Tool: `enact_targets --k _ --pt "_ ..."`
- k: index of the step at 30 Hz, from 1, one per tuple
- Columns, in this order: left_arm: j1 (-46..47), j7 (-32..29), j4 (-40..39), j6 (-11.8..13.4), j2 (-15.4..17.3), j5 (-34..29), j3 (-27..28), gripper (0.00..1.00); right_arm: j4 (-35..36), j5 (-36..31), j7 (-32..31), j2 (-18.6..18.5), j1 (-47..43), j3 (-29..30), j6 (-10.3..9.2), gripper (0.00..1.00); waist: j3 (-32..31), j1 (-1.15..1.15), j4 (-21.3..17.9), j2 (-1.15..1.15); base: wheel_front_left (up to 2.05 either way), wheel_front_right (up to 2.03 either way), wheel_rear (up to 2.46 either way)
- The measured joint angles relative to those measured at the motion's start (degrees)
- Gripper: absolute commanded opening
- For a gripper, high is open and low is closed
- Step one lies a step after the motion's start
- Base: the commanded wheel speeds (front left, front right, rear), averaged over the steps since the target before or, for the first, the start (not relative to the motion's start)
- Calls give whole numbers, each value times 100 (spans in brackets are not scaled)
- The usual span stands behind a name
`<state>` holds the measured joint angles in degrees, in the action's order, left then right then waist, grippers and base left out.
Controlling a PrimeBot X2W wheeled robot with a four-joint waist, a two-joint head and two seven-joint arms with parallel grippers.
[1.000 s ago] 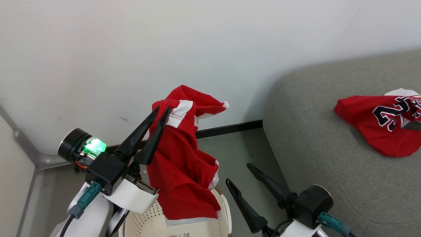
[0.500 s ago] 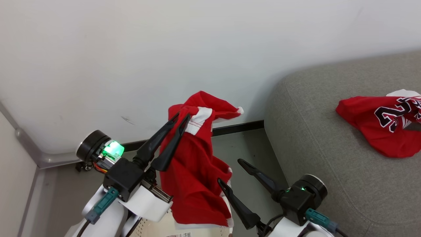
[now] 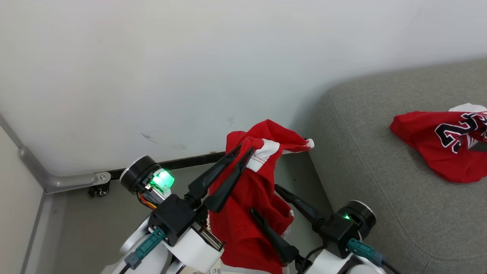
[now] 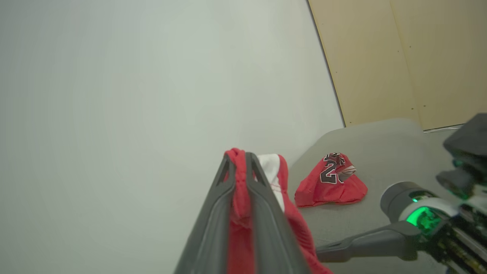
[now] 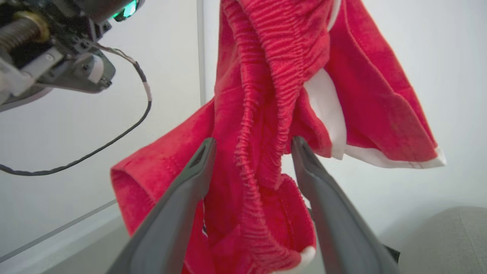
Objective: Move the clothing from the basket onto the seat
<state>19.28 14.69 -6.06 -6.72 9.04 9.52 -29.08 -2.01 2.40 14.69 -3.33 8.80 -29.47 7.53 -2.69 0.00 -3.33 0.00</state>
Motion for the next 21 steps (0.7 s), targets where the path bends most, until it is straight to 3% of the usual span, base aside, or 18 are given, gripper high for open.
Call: enact_targets --k 21 --pt "149 1 -240 -49 -224 -102 -758 0 -414 32 0 -4 9 96 0 100 -50 0 2 0 0 0 0"
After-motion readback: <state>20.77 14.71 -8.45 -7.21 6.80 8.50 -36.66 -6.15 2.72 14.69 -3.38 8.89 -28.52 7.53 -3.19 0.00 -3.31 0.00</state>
